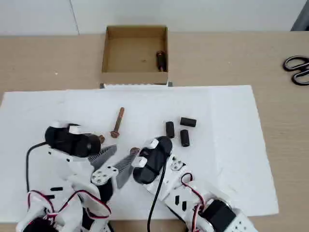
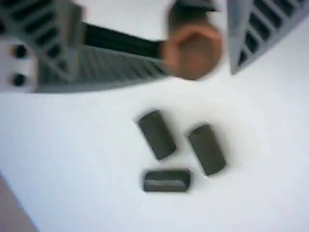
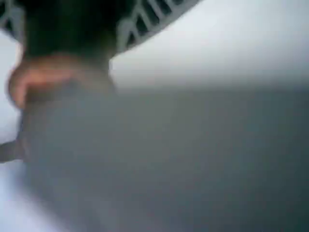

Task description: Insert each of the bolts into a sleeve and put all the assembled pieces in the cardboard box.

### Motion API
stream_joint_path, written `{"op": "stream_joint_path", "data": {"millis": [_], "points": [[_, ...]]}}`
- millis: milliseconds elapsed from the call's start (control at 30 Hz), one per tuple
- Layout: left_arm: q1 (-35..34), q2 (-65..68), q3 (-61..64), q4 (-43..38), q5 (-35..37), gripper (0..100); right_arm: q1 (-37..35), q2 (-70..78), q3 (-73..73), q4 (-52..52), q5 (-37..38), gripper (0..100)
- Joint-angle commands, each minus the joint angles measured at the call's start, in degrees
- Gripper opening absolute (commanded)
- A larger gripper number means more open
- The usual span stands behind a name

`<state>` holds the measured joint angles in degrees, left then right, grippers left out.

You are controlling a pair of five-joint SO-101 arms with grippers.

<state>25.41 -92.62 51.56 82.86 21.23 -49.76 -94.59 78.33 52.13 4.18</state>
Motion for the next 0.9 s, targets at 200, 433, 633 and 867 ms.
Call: {"op": "stream_joint_path", "data": {"millis": [200,433,633,867], "points": [[-3.52,0.0,-1.27,-0.35,-3.87,1,2.07,-0.57,-1.32,-1.27,0.35,0.3],[-14.86,-0.18,9.01,-3.69,-9.32,1,8.48,-0.13,-1.41,-2.86,0.18,0.3],[-28.22,-0.26,20.7,-15.03,-18.81,1,19.47,1.19,-1.49,-7.96,1.05,0.3],[-29.1,-0.26,32.57,-24.18,-18.64,1,23.34,19.65,-13.54,-16.48,2.02,0.3]]}}
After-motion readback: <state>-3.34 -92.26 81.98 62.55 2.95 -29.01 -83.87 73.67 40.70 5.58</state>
